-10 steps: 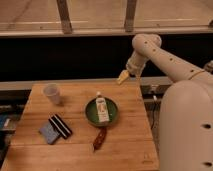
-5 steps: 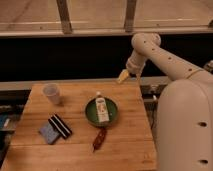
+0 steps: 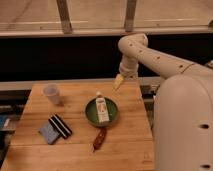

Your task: Place the pepper in the ceramic cup

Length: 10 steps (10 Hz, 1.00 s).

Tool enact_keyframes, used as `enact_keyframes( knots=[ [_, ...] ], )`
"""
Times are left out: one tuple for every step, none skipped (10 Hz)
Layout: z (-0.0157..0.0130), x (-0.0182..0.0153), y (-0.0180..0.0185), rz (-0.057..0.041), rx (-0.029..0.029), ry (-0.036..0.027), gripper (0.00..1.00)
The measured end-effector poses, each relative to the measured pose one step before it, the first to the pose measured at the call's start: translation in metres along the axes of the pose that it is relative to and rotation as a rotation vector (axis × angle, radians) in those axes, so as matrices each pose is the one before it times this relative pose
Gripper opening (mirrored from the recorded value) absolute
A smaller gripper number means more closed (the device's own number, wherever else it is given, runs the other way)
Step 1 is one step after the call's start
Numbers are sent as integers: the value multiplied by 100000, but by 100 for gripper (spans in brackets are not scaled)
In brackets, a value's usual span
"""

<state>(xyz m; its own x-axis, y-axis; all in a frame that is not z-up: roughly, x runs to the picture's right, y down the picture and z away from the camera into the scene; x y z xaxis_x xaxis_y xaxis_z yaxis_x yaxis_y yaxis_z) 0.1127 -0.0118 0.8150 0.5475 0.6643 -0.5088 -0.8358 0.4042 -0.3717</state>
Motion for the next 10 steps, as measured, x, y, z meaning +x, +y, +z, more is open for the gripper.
enact_keyframes(
  knots=[
    [493, 909, 721, 189, -838, 686, 80],
    [918, 1089, 853, 1774, -1185, 341, 80],
    [843, 721, 629, 2082, 483, 1072, 80],
    [669, 354, 885, 1082, -106, 783, 80],
    [786, 240, 965, 1223, -48, 142, 80],
    [664, 741, 1124, 1337, 9, 643, 80],
    [439, 588, 845, 104, -378, 842, 80],
    [194, 6, 604, -427, -265, -96, 80],
    [-23, -147, 118, -261, 13, -359, 80],
    [-51, 58, -83, 122, 92, 42, 80]
  ],
)
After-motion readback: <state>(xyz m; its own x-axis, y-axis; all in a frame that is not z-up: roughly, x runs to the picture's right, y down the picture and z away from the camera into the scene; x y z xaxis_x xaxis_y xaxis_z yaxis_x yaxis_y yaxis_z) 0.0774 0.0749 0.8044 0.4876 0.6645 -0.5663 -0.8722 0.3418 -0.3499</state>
